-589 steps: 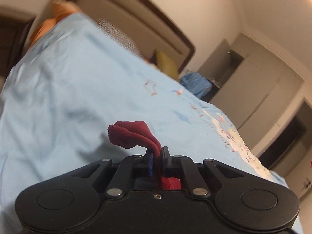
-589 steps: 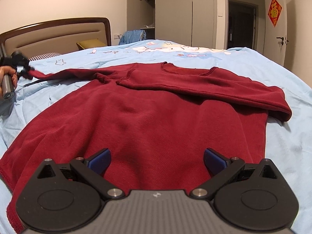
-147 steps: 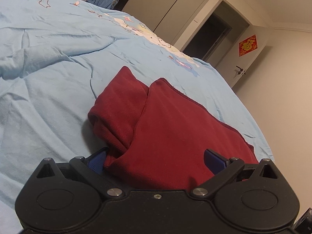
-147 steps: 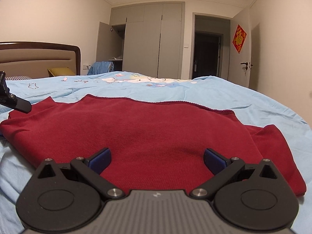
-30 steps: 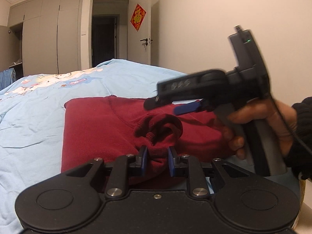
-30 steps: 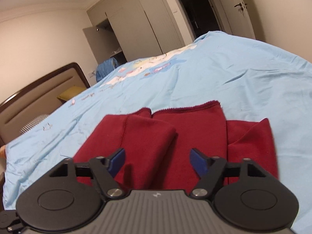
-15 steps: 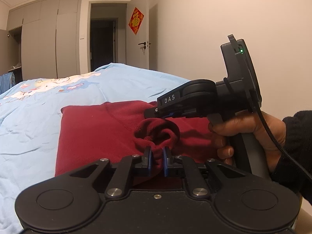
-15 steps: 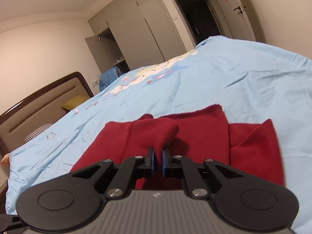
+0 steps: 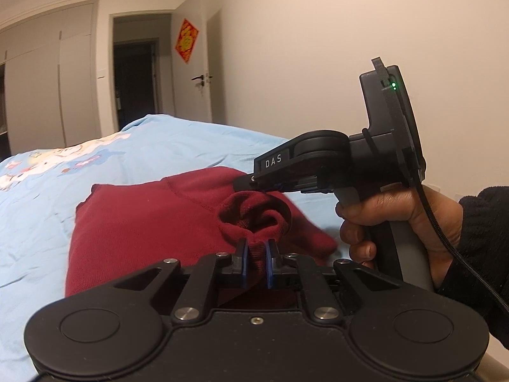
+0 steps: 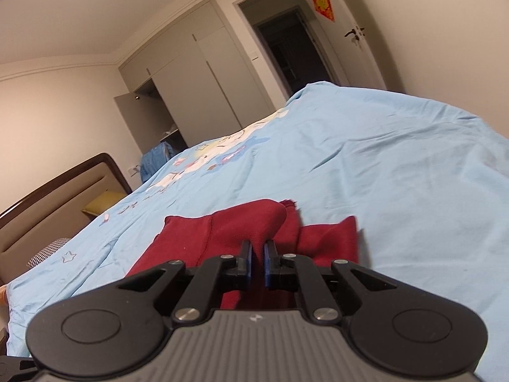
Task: Fold small clothes
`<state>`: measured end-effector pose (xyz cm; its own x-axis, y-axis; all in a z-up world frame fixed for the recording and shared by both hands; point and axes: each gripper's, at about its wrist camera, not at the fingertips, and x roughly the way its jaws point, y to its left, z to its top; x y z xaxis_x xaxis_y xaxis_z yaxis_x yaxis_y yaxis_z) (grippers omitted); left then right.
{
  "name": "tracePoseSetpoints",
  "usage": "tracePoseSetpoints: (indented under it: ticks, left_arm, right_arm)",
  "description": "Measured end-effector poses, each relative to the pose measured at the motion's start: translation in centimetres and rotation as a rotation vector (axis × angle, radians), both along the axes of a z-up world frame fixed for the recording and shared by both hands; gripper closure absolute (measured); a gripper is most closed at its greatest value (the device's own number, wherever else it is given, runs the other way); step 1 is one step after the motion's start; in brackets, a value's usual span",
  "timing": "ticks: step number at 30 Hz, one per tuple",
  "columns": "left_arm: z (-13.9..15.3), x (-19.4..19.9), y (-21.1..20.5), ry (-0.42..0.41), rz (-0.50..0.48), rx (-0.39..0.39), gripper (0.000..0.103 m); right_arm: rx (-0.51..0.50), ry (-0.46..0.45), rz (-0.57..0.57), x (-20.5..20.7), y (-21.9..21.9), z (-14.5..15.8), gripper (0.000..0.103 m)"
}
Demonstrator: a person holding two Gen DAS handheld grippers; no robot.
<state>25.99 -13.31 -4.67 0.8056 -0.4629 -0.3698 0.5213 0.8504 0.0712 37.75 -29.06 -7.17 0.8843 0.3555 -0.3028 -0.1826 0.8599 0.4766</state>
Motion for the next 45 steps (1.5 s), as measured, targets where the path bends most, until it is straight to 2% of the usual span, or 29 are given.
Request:
tracePoseSetpoints:
  ticks: [7,10,11,13,17,21,22,25,28,31,32,35,39,42,45]
  left_arm:
    - [-0.1,0.9,-1.0,0.01,-0.059,0.003,0.093]
    - [-0.2,1.4,-1.5,0.015,-0.063,0.009,0.093]
    - [-0.2,1.6,-1.6,0.018,-0.063,0.009,0.093]
    - [-0.5,1.9,-1.3,0.022,-0.065,0.009,0.093]
    - [-0.8,2.2,-1.7,0.03,-0.065,0.02,0.093]
    - [-0.9,2.5,-2.3,0.034,-0.063,0.024,0.093]
    - [-1.0,2.3,-2.4,0.035,-0.063,0.025,0.093]
    - [-1.2,1.9,-2.7,0.036,-0.063,0.029,0.093]
    - [-1.1,2.2,-2.9,0.038,-0.062,0.03,0.093]
    - [-1.2,2.2,-3.0,0.039,-0.061,0.03,0.093]
    - [-1.3,2.2,-3.0,0.039,-0.06,0.031,0.093]
    - [-1.3,2.2,-3.1,0.038,-0.06,0.031,0.093]
    - [-1.2,2.1,-3.1,0.032,-0.068,0.03,0.093]
    - [-1.3,1.8,-3.3,0.025,-0.085,0.033,0.093]
    - [-1.6,1.6,-3.7,0.023,-0.101,0.046,0.093]
  right_arm:
    - [0.022,0.007,-0.073,-1.0,-2.4,-0.7,0.095]
    - [0.032,0.015,-0.105,-1.3,-3.1,-1.1,0.098]
    - [0.032,0.015,-0.12,-1.4,-3.4,-1.2,0.103]
    - [0.036,0.018,-0.148,-1.6,-4.0,-1.4,0.103]
    - [0.071,0.03,-0.124,-1.7,-4.7,-1.9,0.102]
    - [0.059,0.033,-0.086,-1.2,-4.3,-1.7,0.095]
    - [0.056,0.036,-0.08,-0.9,-4.1,-1.7,0.09]
    - [0.048,0.042,-0.058,-0.2,-3.6,-1.7,0.067]
    - [0.029,0.051,-0.038,0.6,-3.0,-1.7,0.065]
    - [0.005,0.065,-0.028,1.1,-2.4,-1.9,0.068]
    - [-0.001,0.065,-0.025,1.0,-2.5,-2.1,0.08]
    - [-0.014,0.052,-0.011,0.7,-2.4,-2.2,0.094]
    - [-0.034,-0.001,-0.035,-0.2,-2.3,-1.6,0.097]
    - [-0.007,-0.033,-0.085,-1.4,-3.1,-1.2,0.097]
    - [0.018,-0.005,-0.11,-1.7,-3.7,-1.8,0.097]
